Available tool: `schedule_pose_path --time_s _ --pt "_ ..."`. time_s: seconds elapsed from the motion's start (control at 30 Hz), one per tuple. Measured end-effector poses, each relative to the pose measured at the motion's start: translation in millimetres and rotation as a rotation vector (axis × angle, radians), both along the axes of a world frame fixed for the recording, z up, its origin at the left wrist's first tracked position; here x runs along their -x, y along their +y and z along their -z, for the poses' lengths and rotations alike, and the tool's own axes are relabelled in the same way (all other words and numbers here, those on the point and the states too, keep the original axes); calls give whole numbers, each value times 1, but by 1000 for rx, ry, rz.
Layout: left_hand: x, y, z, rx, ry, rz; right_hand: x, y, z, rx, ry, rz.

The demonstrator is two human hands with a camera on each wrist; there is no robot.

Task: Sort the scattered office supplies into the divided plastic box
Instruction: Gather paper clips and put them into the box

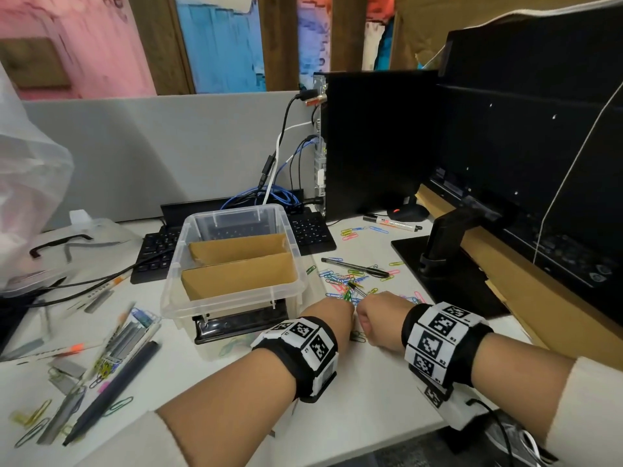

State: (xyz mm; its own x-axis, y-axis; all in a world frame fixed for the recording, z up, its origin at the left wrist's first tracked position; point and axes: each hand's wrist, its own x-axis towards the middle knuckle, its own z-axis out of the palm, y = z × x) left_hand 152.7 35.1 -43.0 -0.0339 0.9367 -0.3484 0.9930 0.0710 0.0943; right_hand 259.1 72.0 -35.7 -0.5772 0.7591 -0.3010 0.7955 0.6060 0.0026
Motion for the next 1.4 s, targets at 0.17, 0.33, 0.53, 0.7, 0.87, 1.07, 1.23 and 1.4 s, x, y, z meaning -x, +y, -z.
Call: schedule_pose_path --time_s 0.17,0.33,0.53,0.7,0.87,1.07,1.23,1.4 --pt "1 -5 -2 -14 -30 -26 -5 -3 -6 35 -6 -24" --pt "2 -10 -3 -41 -45 -40 -6 0 -8 77 -20 10" --pt "4 -17 0 -69 -39 -89 -12 0 -13 139 -33 -7" --pt "3 -20 -5 -84 -20 -86 -12 -1 -17 112 4 -34" --pt "2 -21 -10 -62 14 -45 -5 1 -14 130 127 30" --pt "2 -25 -11 -90 -96 -65 0 -1 -11 37 -52 -21" --pt "1 -20 -7 -74 -69 -28 0 -5 -8 -9 -108 -79" --pt "-7 -13 -6 -31 -36 -56 -1 -2 -7 9 -78 -55"
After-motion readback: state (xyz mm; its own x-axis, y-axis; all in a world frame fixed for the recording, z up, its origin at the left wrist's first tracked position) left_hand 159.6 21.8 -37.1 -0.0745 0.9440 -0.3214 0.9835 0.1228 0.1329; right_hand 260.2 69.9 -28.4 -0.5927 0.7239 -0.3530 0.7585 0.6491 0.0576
